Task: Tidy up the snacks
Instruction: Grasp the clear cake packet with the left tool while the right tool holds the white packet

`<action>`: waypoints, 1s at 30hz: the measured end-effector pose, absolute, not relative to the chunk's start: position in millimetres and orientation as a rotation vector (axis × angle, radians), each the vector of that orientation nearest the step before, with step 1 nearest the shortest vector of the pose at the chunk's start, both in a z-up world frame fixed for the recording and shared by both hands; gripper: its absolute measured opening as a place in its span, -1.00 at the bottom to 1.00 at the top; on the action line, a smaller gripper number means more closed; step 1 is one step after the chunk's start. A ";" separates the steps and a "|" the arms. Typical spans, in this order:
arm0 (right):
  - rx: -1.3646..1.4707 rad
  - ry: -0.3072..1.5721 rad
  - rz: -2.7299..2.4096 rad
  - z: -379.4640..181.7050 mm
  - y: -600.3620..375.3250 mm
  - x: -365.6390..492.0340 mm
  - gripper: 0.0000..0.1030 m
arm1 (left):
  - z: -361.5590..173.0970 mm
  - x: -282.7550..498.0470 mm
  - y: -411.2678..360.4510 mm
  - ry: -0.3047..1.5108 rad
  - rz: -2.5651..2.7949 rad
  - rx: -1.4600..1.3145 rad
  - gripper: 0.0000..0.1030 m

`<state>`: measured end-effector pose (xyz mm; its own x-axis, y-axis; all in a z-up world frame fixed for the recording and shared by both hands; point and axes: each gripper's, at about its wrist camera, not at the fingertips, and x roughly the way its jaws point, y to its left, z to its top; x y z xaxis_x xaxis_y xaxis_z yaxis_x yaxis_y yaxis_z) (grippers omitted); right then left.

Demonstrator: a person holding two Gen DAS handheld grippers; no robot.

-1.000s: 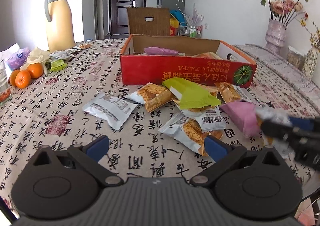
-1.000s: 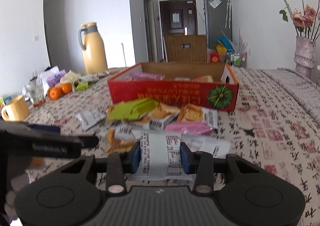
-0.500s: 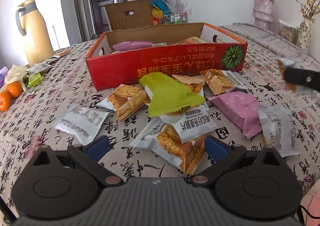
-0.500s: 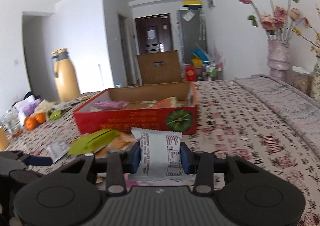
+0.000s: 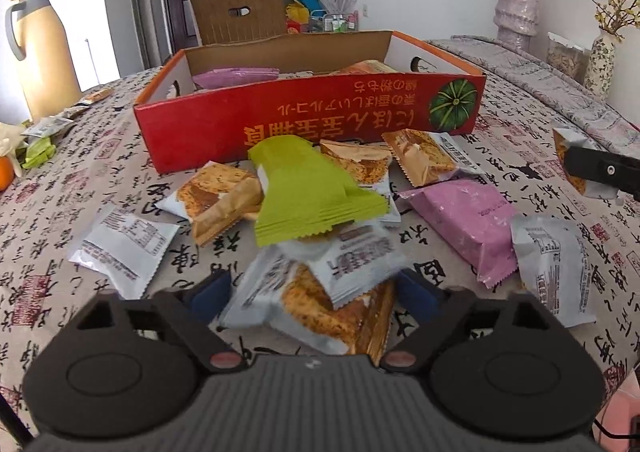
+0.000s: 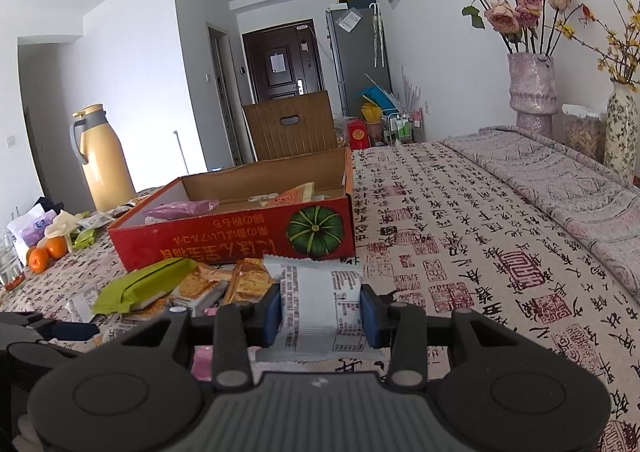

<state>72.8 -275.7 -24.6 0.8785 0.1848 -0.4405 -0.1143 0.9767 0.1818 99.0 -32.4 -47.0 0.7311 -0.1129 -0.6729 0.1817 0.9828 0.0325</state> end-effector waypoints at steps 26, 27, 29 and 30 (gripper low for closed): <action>0.150 0.490 0.189 -27.0 -265.2 61.6 -0.24 | -42.0 80.3 -17.6 0.710 -0.178 0.040 0.03; 0.148 0.490 0.190 -26.9 -264.3 60.7 -0.24 | -41.9 79.3 -16.9 0.709 -0.177 0.040 0.03; 0.146 0.489 0.193 -26.5 -262.6 58.5 -0.24 | -41.2 77.4 -16.5 0.706 -0.173 0.047 0.01; 0.144 0.488 0.195 -26.2 -261.9 57.5 -0.24 | -40.1 75.7 -16.0 0.701 -0.170 0.049 0.01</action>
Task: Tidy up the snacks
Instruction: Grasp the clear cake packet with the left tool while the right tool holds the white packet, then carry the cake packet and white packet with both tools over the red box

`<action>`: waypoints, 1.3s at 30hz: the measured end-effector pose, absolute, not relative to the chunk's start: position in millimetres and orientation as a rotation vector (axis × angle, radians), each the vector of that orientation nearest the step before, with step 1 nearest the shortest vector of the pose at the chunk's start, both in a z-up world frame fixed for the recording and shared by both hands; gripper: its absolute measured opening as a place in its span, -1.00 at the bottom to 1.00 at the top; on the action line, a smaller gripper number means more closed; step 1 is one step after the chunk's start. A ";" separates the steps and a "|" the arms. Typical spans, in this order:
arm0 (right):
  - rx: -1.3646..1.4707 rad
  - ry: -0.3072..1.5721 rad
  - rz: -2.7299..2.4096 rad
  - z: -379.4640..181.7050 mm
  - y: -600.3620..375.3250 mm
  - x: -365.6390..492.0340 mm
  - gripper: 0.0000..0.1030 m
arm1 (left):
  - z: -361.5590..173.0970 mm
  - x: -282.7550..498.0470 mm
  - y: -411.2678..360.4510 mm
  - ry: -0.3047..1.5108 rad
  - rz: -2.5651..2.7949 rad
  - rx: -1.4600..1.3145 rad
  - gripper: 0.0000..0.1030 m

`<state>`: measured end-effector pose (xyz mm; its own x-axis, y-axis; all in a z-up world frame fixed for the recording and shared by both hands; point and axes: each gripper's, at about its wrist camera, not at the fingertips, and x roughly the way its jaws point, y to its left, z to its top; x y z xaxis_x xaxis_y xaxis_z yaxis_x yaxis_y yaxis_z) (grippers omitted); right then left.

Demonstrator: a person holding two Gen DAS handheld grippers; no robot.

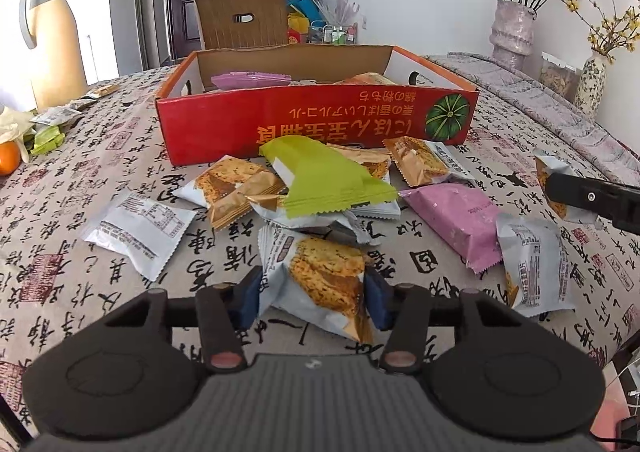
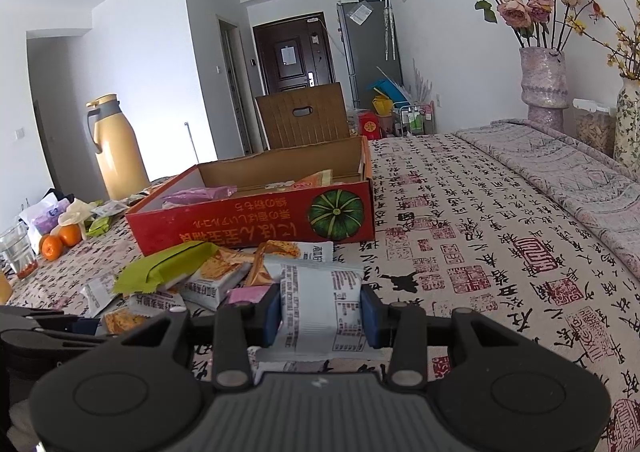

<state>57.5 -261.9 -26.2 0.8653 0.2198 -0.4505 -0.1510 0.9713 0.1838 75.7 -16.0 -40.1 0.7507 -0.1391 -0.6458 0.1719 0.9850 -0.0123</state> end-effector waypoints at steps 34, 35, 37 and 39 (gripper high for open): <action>0.097 0.434 0.234 -6.3 -244.8 38.8 -0.24 | 23.3 35.1 2.8 0.484 -0.107 0.036 -0.03; 0.095 0.431 0.235 -5.3 -244.1 40.4 -0.24 | 25.8 36.4 3.1 0.477 -0.107 0.034 -0.03; 0.093 0.426 0.236 -3.5 -243.5 44.4 -0.24 | 31.3 40.3 4.2 0.461 -0.103 0.026 -0.03; 0.090 0.420 0.237 -0.6 -242.8 49.2 -0.24 | 37.3 45.9 4.6 0.444 -0.100 0.022 -0.03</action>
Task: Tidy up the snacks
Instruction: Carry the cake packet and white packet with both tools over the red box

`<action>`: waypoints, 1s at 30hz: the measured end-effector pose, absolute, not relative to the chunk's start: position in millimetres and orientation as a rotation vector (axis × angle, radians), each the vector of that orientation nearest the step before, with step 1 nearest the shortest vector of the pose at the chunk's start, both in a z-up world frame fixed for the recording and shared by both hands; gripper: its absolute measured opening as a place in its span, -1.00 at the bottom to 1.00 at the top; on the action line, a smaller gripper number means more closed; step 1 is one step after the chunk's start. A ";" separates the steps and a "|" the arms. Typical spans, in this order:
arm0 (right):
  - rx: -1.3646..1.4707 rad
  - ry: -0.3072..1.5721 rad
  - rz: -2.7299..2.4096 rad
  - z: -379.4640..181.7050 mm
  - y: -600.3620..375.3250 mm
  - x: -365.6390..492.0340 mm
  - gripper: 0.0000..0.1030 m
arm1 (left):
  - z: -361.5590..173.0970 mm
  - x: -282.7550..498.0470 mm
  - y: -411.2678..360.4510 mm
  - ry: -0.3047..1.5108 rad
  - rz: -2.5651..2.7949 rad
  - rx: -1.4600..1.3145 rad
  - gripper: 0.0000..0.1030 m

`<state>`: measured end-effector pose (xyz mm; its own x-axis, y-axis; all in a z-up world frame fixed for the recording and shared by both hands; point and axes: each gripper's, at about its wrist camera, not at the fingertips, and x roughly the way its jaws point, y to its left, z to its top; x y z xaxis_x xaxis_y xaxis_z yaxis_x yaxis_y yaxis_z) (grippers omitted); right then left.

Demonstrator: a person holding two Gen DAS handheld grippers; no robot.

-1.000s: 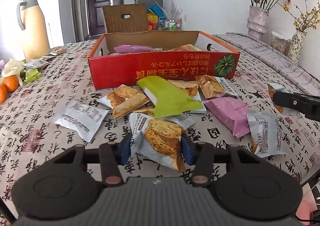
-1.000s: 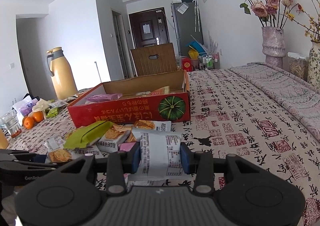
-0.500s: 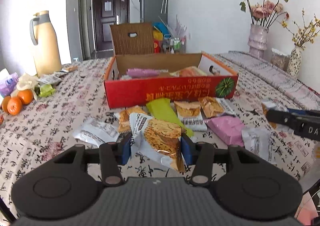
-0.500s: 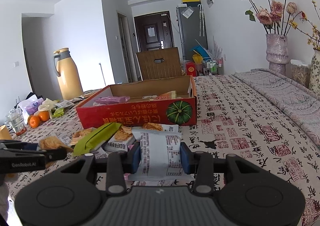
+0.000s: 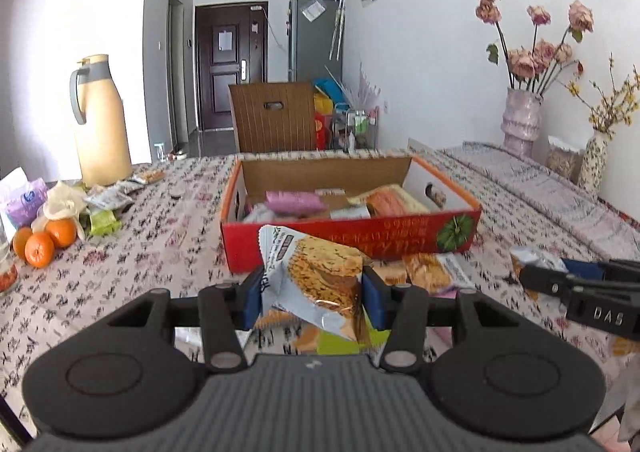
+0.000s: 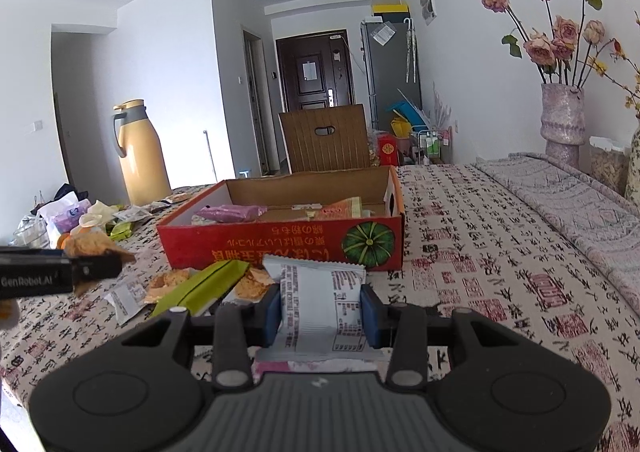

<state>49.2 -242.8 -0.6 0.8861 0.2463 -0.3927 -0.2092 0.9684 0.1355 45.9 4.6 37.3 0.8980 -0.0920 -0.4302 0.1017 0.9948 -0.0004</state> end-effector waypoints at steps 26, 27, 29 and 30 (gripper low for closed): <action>0.044 0.332 0.241 39.5 -229.0 170.3 -0.24 | 80.2 172.1 6.7 0.386 -0.031 0.017 -0.03; 0.041 0.330 0.242 40.7 -228.4 176.1 -0.24 | 81.0 179.2 6.4 0.387 -0.028 0.018 -0.03; 0.034 0.327 0.243 43.8 -226.6 189.6 -0.24 | 82.1 189.0 6.2 0.387 -0.023 0.020 -0.03; 0.030 0.327 0.244 45.2 -225.3 196.1 -0.24 | 82.3 194.5 6.4 0.387 -0.020 0.019 -0.03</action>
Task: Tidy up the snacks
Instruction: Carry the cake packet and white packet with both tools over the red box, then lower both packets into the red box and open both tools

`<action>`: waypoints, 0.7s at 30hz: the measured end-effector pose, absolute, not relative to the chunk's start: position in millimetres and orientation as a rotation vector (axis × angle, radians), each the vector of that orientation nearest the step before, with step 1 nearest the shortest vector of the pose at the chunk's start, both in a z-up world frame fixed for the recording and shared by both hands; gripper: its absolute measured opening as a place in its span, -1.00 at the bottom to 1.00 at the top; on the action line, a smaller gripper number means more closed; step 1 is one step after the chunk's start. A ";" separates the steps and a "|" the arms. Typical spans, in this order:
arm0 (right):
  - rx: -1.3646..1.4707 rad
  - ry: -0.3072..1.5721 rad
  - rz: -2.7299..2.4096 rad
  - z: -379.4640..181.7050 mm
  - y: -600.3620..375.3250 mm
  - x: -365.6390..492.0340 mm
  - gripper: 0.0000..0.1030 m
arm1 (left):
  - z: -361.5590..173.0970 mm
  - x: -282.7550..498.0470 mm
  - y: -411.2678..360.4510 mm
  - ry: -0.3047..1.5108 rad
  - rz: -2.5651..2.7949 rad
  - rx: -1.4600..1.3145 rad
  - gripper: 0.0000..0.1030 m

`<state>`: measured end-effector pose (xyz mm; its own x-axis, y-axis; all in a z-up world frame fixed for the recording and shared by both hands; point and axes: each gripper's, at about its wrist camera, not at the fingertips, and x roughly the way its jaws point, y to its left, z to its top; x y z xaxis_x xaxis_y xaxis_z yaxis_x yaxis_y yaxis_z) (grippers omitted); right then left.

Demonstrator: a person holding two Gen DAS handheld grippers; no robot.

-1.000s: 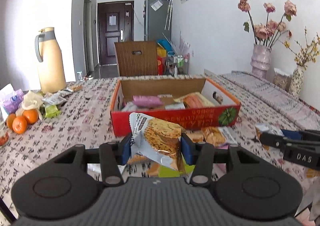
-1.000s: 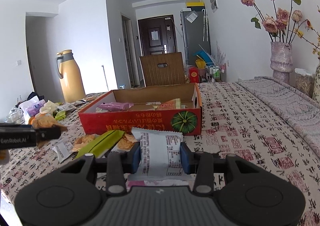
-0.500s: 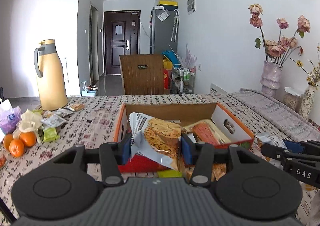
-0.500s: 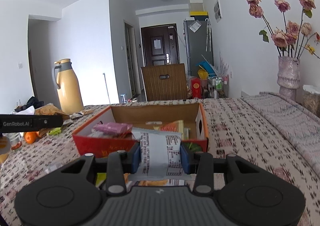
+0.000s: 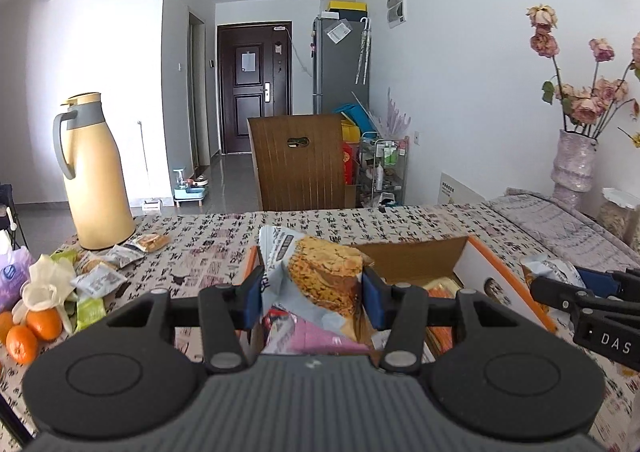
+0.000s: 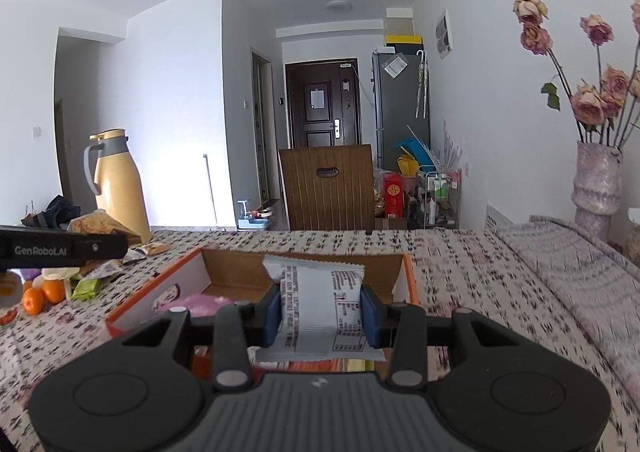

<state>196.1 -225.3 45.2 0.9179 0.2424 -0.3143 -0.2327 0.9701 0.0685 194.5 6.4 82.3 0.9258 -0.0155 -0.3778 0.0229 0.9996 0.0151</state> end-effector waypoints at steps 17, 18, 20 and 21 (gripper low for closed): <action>-0.004 0.400 0.268 29.9 -196.0 286.1 -0.24 | 48.7 278.9 12.6 0.486 0.036 -0.012 -0.03; -0.006 0.408 0.266 25.6 -195.3 288.4 -0.24 | 44.1 281.9 12.8 0.496 0.038 -0.011 -0.03; -0.003 0.429 0.267 16.5 -196.7 293.5 -0.24 | 36.1 286.3 13.4 0.513 0.041 -0.012 -0.03; 0.000 0.440 0.267 12.1 -197.4 296.6 -0.24 | 32.2 288.8 14.4 0.521 0.043 -0.014 -0.03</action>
